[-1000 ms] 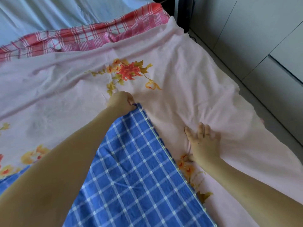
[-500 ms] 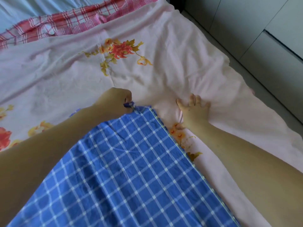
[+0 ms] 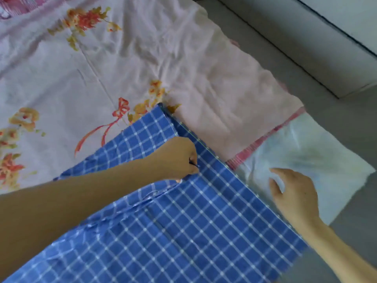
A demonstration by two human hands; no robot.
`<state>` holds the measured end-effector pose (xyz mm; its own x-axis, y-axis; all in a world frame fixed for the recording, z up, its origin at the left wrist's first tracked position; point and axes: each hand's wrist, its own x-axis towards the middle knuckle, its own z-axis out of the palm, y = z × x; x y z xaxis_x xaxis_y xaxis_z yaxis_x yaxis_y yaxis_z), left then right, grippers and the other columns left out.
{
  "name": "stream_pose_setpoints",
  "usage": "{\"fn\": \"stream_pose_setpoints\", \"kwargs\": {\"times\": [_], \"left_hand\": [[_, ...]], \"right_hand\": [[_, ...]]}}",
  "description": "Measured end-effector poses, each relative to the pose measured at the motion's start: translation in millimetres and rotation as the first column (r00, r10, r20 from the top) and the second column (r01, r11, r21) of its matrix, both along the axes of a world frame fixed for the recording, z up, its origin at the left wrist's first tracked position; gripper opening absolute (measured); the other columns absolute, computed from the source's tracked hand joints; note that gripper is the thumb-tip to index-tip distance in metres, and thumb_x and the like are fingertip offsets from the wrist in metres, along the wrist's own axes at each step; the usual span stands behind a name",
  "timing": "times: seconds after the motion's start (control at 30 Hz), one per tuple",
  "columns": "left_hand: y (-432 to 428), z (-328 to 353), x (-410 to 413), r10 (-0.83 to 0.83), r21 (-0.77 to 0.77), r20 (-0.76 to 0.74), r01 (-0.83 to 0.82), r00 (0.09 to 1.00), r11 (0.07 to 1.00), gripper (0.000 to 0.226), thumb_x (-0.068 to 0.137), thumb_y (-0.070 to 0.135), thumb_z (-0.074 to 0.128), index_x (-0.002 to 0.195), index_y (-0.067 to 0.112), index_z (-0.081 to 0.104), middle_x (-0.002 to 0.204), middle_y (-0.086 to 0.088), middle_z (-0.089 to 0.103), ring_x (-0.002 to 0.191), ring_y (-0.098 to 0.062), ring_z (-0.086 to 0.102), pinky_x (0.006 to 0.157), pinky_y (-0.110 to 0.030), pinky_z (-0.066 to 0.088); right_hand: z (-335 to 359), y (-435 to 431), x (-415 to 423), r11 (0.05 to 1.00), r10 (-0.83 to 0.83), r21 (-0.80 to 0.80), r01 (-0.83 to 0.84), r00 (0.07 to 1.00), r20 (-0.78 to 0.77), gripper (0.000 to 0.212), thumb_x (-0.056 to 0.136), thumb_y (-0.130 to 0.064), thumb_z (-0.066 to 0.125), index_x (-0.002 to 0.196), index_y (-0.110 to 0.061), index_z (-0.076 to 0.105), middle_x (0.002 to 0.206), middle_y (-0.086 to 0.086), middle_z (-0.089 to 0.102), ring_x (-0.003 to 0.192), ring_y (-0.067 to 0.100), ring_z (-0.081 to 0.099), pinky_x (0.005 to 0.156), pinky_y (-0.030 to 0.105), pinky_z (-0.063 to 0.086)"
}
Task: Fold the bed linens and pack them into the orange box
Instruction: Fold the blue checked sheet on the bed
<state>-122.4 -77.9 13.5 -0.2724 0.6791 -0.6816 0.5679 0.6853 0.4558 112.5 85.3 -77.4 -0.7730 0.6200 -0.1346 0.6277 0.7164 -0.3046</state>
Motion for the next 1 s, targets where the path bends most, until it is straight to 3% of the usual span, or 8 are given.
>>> {"fn": "stream_pose_setpoints", "kwargs": {"times": [0.1, 0.23, 0.33, 0.43, 0.57, 0.73, 0.87, 1.0], "left_hand": [[32.9, 15.0, 60.6, 0.001, 0.022, 0.094, -0.003, 0.996, 1.000, 0.033, 0.087, 0.013, 0.057, 0.059, 0.000, 0.068, 0.052, -0.005, 0.065, 0.045, -0.002, 0.056, 0.066, -0.020, 0.049], [71.4, 13.9, 159.8, 0.027, 0.023, 0.282, -0.034, 0.959, 0.999, 0.026, 0.087, 0.009, 0.057, 0.070, -0.007, 0.070, 0.057, -0.015, 0.067, 0.041, -0.003, 0.055, 0.064, -0.025, 0.051], [82.5, -3.2, 230.7, 0.040, 0.006, 0.329, -0.044, 0.943, 0.999, 0.024, 0.086, 0.009, 0.058, 0.072, -0.007, 0.070, 0.067, -0.024, 0.067, 0.052, -0.020, 0.061, 0.066, -0.036, 0.054], [82.9, -40.5, 266.4, 0.057, -0.047, 0.222, -0.048, 0.973, 0.998, 0.022, 0.083, 0.009, 0.058, 0.068, -0.006, 0.065, 0.069, -0.031, 0.059, 0.055, -0.033, 0.058, 0.069, -0.046, 0.053], [81.3, -74.3, 286.3, 0.164, -0.147, 0.177, -0.138, 0.970, 0.979, 0.022, 0.085, 0.007, 0.058, 0.067, -0.002, 0.066, 0.058, -0.018, 0.058, 0.041, -0.016, 0.057, 0.065, -0.034, 0.057], [70.1, -85.7, 298.3, 0.293, -0.205, 0.224, -0.249, 0.930, 0.947, 0.016, 0.089, 0.008, 0.059, 0.078, 0.001, 0.067, 0.066, -0.013, 0.066, 0.054, -0.013, 0.068, 0.063, -0.025, 0.058], [60.1, -83.6, 303.9, 0.310, -0.219, 0.231, -0.261, 0.922, 0.940, 0.015, 0.090, 0.009, 0.059, 0.081, -0.002, 0.064, 0.082, -0.029, 0.066, 0.066, -0.018, 0.071, 0.075, -0.042, 0.056], [51.8, -69.8, 313.5, 0.288, -0.165, 0.242, -0.253, 0.926, 0.953, 0.024, 0.090, 0.008, 0.058, 0.069, -0.002, 0.052, 0.063, -0.026, 0.043, 0.053, -0.008, 0.067, 0.065, -0.038, 0.053]], "right_hand": [[1.2, 0.8, 82.8, 0.988, -0.081, -0.116, 0.098, 0.986, 0.147, 0.014, 0.085, -0.013, 0.060, 0.072, -0.010, 0.063, 0.059, 0.005, 0.060, 0.054, 0.029, 0.056, 0.051, 0.034, 0.043], [-4.6, -9.1, 162.1, 0.883, -0.337, -0.229, 0.409, 0.894, 0.295, 0.013, 0.085, -0.006, 0.063, 0.094, -0.006, 0.071, 0.092, 0.012, 0.072, 0.083, 0.033, 0.066, 0.072, 0.038, 0.049], [-23.4, -14.2, 199.2, 0.630, -0.526, -0.454, 0.630, 0.776, 0.348, 0.027, 0.083, 0.001, 0.061, 0.106, -0.013, 0.067, 0.102, 0.008, 0.068, 0.101, 0.027, 0.063, 0.083, 0.037, 0.044], [-55.2, -16.6, 212.2, 0.243, -0.651, -0.724, 0.645, 0.662, 0.372, 0.039, 0.085, -0.008, 0.068, 0.118, -0.022, 0.054, 0.119, -0.001, 0.053, 0.118, 0.014, 0.048, 0.093, 0.028, 0.037], [-103.2, -24.0, 220.6, -0.043, -0.734, -0.824, 0.565, 0.542, 0.410, 0.055, 0.082, -0.003, 0.070, 0.132, -0.011, 0.048, 0.128, 0.000, 0.051, 0.110, 0.013, 0.052, 0.081, 0.021, 0.041], [-120.2, -20.8, 222.9, -0.072, -0.736, -0.855, 0.514, 0.551, 0.394, 0.027, 0.083, 0.008, 0.063, 0.094, -0.017, 0.063, 0.066, -0.014, 0.069, 0.058, -0.005, 0.062, 0.064, 0.019, 0.046], [-112.6, -12.3, 238.5, 0.034, -0.735, -0.847, 0.530, 0.588, 0.338, 0.005, 0.083, -0.005, 0.068, 0.087, -0.002, 0.067, 0.071, 0.002, 0.062, 0.062, 0.005, 0.055, 0.056, 0.018, 0.040], [-72.4, -20.1, 260.5, 0.102, -0.801, -0.867, 0.488, 0.557, 0.219, 0.011, 0.083, -0.002, 0.066, 0.074, -0.007, 0.063, 0.067, 0.002, 0.062, 0.059, 0.005, 0.057, 0.061, 0.020, 0.044]]}}
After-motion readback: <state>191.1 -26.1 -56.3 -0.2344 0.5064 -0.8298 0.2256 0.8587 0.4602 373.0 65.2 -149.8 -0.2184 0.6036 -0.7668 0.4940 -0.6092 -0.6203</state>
